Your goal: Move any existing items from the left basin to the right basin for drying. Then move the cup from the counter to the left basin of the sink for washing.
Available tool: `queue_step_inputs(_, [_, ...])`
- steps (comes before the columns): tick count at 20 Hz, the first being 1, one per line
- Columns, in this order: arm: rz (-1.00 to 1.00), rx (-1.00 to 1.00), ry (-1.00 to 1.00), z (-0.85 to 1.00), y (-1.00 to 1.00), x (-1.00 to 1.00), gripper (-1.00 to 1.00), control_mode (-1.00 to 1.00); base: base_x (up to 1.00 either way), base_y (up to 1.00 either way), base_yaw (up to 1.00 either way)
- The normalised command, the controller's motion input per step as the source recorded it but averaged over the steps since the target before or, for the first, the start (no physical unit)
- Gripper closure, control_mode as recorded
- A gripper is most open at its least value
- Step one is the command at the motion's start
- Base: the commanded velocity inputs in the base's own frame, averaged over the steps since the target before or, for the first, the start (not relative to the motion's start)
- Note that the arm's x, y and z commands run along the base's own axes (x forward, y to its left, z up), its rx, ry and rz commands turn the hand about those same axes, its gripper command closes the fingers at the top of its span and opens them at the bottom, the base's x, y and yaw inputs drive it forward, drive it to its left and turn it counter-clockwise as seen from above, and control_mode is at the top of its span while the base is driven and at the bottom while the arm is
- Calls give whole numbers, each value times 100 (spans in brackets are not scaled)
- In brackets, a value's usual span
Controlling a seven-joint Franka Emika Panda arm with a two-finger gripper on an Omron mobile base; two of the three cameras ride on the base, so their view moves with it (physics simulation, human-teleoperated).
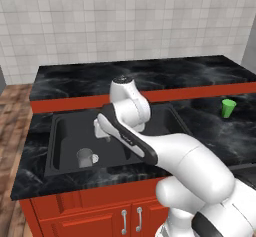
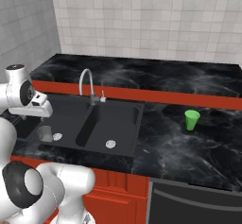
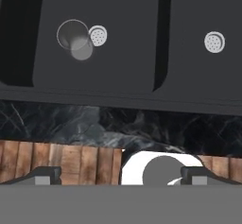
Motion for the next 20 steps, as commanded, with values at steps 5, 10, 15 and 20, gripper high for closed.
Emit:
queue_step_inputs(5, [0,0,0,-15,9,14,-100,-100,0,0,0])
queue_step_inputs(10, [0,0,1,-14,9,19,-100,-100,0,0,0])
queue_step_inputs(15, [0,0,2,-15,9,17,-100,-100,0,0,0])
queue_step_inputs(20, [0,0,6,-13,10,17,-100,-100,0,0,0])
